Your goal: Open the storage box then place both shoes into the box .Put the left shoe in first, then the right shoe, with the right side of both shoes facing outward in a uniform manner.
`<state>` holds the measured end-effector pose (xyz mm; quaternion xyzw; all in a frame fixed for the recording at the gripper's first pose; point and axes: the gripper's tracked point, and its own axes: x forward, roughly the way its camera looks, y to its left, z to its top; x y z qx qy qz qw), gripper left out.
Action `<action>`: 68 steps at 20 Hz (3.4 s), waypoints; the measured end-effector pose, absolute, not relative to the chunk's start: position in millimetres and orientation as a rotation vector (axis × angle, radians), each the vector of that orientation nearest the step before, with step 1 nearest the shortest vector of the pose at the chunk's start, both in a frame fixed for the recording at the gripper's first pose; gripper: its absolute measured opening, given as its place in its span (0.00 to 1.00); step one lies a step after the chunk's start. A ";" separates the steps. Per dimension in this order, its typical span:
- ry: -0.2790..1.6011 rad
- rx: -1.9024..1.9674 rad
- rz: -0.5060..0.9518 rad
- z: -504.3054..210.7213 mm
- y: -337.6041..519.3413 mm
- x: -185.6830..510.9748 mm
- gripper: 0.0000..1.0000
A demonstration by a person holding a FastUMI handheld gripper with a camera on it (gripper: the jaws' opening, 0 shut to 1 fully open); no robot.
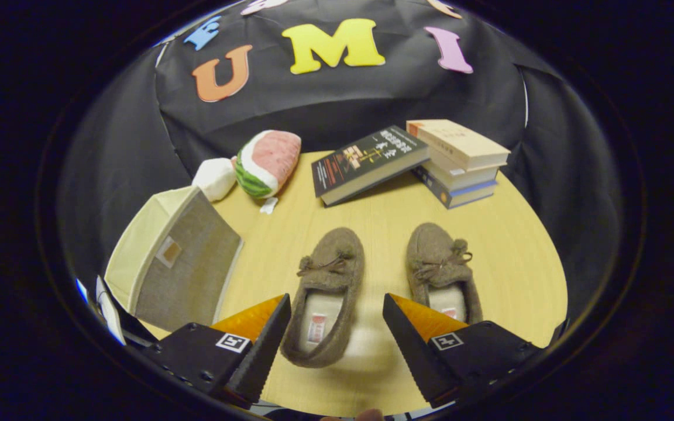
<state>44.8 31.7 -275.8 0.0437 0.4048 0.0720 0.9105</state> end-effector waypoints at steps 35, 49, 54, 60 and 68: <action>0.836 0.579 0.206 -131.0 173.7 57.8 0.00; 0.965 0.491 0.303 -189.9 356.1 19.1 0.00; 1.033 0.513 0.259 -229.3 367.0 20.4 0.00; 1.080 0.554 0.256 -255.2 379.2 26.8 0.00; 1.085 0.487 0.290 -267.6 388.0 31.9 0.32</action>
